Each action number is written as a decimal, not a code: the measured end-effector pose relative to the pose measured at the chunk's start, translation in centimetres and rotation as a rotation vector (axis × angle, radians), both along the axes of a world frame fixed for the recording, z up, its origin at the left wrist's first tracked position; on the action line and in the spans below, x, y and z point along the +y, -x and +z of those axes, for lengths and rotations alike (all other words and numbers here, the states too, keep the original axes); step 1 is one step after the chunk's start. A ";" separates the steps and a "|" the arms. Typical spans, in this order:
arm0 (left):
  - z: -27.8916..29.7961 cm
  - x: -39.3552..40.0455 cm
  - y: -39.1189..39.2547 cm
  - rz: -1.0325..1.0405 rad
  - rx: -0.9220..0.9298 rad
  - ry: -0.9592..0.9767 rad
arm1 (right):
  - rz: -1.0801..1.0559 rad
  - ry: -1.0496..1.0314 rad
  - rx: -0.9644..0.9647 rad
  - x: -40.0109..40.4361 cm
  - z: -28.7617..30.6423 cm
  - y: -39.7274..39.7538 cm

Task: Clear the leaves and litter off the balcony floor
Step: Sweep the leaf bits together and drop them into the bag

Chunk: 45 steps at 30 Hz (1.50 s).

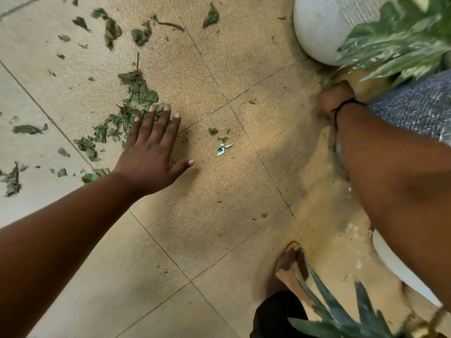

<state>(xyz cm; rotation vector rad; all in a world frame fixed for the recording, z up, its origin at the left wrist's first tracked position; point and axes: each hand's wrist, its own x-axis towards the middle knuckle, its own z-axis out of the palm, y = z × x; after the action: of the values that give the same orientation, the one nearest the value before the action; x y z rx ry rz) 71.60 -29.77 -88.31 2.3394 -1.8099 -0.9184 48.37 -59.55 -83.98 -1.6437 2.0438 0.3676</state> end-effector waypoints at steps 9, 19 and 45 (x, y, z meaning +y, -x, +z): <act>1.6 2.8 0.0 0.133 -0.003 -0.109 | 0.300 -0.065 -0.749 15.2 -3.7 -5.4; 5.0 14.6 -9.5 0.238 -0.082 -0.219 | 0.698 0.066 -0.126 22.5 -8.1 -10.5; 5.4 29.9 -22.1 0.464 -0.025 -0.464 | 0.740 0.139 -0.016 32.4 -7.8 -25.3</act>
<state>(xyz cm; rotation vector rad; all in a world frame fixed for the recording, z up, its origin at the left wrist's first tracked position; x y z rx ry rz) 93.72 0.16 -82.88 2.8580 -1.0472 -1.3328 73.70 -27.14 -91.83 -2.4447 1.4006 0.4553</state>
